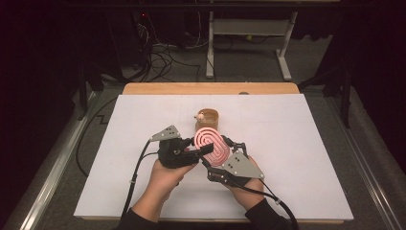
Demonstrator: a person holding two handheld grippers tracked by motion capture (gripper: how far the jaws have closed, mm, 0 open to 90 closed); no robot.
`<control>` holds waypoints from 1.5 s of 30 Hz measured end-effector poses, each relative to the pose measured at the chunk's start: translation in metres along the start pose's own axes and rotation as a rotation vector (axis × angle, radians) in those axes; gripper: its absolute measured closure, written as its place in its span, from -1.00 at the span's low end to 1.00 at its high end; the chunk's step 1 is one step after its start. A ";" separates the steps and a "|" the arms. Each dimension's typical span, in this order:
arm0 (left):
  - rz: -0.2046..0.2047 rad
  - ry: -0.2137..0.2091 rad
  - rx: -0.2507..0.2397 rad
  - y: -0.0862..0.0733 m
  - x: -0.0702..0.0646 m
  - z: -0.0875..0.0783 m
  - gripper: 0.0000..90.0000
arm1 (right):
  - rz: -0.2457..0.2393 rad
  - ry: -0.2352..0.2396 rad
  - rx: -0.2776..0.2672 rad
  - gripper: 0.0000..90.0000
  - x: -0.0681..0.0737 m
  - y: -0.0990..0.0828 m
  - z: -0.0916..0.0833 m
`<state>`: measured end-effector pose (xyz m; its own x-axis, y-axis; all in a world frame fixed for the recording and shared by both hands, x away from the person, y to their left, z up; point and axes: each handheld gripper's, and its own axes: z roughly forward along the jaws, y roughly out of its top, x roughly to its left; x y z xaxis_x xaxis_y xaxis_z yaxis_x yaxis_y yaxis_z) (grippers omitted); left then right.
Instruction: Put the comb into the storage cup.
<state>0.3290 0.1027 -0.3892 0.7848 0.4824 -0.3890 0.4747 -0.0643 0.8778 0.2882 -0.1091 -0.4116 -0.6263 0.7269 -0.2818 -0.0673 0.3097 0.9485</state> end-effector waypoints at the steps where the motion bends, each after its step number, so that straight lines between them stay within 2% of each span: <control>1: -0.002 -0.001 -0.001 0.000 0.000 0.000 0.06 | -0.002 -0.002 -0.003 -0.55 0.000 0.000 0.000; 10: -0.016 -0.008 -0.015 0.002 0.001 -0.003 0.07 | -0.018 -0.007 -0.002 -0.55 0.001 0.000 0.000; 36: -0.023 -0.015 0.008 0.001 0.001 0.000 0.13 | -0.026 -0.010 -0.003 -0.55 0.001 0.000 -0.001; 45: -0.030 -0.025 -0.009 0.001 -0.001 0.000 0.21 | -0.032 -0.018 -0.003 -0.56 0.001 0.000 0.000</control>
<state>0.3288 0.1019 -0.3885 0.7798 0.4623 -0.4221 0.4946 -0.0417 0.8681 0.2870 -0.1082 -0.4116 -0.6097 0.7273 -0.3149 -0.0898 0.3314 0.9392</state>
